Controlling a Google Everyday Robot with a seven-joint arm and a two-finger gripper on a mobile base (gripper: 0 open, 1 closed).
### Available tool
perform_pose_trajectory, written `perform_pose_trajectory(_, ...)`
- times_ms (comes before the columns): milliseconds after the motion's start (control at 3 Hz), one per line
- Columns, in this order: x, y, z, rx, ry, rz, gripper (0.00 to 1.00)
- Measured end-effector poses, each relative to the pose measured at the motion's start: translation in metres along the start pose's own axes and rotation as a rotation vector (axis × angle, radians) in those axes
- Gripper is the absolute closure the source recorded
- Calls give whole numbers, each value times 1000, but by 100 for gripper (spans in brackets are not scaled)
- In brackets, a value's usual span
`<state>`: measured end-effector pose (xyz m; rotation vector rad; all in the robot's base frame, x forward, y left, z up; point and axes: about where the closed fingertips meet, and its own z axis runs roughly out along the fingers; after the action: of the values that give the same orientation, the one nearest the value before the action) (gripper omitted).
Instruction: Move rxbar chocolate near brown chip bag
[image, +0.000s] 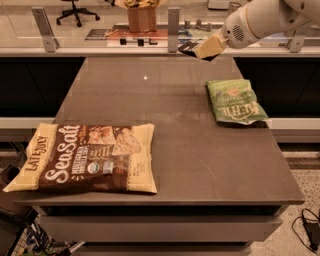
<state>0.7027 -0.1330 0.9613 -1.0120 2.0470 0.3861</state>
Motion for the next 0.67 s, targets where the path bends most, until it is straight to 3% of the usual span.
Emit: perform_pose_trajectory(667, 24, 27, -45, 1, 46, -15, 100)
